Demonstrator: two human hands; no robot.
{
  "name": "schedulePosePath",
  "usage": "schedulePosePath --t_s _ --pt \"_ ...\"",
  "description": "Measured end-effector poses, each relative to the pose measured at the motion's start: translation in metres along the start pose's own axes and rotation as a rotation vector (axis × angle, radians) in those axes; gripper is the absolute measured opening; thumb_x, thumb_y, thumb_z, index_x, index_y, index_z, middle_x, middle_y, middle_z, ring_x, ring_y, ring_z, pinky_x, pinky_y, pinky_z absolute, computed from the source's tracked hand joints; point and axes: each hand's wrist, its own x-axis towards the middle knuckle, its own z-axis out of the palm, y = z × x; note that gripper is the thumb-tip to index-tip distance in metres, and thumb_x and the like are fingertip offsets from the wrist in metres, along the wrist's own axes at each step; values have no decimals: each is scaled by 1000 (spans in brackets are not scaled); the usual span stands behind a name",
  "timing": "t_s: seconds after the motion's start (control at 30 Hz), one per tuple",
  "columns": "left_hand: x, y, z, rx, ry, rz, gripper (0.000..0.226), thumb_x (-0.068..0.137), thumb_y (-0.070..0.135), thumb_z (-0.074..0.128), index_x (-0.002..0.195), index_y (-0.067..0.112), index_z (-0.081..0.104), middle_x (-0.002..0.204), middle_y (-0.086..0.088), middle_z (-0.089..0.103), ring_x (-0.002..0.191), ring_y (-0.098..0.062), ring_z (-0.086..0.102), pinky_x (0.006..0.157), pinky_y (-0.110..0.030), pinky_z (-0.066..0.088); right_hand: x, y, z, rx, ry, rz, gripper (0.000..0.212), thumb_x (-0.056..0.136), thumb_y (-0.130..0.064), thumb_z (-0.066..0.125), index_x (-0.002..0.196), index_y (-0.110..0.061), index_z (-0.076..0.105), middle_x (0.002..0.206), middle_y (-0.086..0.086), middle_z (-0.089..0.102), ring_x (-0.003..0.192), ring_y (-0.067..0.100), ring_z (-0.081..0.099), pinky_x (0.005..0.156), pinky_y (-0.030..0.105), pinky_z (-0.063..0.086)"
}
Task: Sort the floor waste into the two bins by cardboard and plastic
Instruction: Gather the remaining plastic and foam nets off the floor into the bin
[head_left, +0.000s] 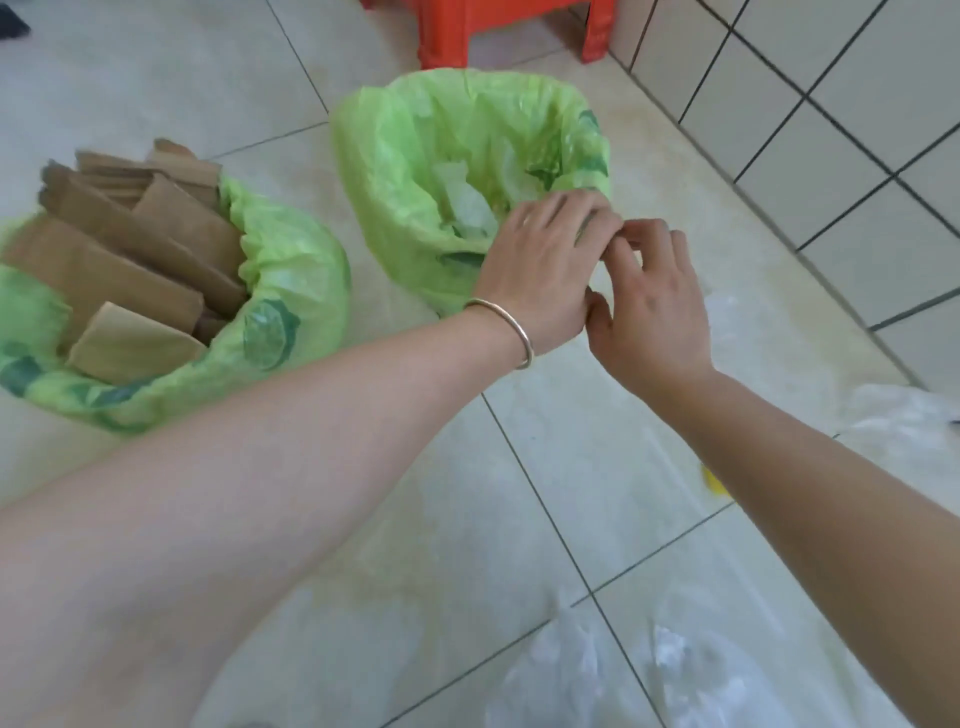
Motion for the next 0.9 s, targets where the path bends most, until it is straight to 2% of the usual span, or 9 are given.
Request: schedulePosePath --t_s 0.07,0.13,0.2,0.27,0.33,0.43,0.6,0.73,0.9 --pt "-18 17 2 -88 70 28 57 57 16 36 106 10 65 108 -8 64 94 -29 61 75 -36 47 -24 0 -8 -7 31 -8 37 64 0 54 100 -1 56 102 22 59 84 36 52 66 41 47" --pt "-41 33 5 -198 42 32 58 58 14 38 110 8 64 110 -10 63 93 -29 60 73 -36 49 -51 4 -12 -5 48 -25 38 64 -1 52 102 -3 51 99 23 58 85 30 43 69 38 43" --pt "-66 49 14 -290 -11 3 60 62 14 39 119 9 58 115 -12 58 96 -29 59 75 -38 51 -78 6 -15 9 -4 -42 39 66 -4 49 105 -6 46 97 22 57 85 30 43 71 37 41" --pt "-96 64 23 -422 -136 -116 60 69 11 43 129 14 47 122 -11 51 101 -28 59 74 -40 54 -108 6 -17 36 -105 -69 39 68 -6 48 107 -9 44 97 20 58 83 34 50 69 41 44" --pt "-126 77 30 -515 -314 -249 62 76 5 53 136 16 40 128 -7 44 104 -22 58 74 -40 54 -141 4 -19 68 -214 -100 41 66 -5 55 106 -11 47 96 16 58 79 34 52 63 40 47" --pt "-171 88 40 -495 -546 -275 59 83 9 52 138 21 34 130 1 41 104 -14 59 76 -38 53 -191 2 -21 58 -386 -147 53 59 -3 69 107 -13 50 94 11 61 75 32 56 56 35 48" --pt "-222 90 54 -388 -845 -189 54 87 19 50 138 24 33 137 3 36 106 -17 59 79 -38 53 -257 6 -21 71 -625 -242 60 53 -5 75 105 -19 48 92 5 63 73 25 60 51 29 48" --pt "-226 91 59 -348 -892 -138 52 88 20 50 138 25 34 139 3 34 106 -21 59 77 -37 52 -270 15 -22 18 -689 -220 62 50 -7 77 103 -20 49 89 4 64 70 24 60 49 26 43" --pt "-224 94 70 -311 -918 -111 51 89 22 49 138 26 35 138 2 35 110 -20 57 77 -36 52 -270 25 -30 -51 -677 -27 53 52 -2 78 102 -13 61 88 7 64 72 29 62 50 29 50"
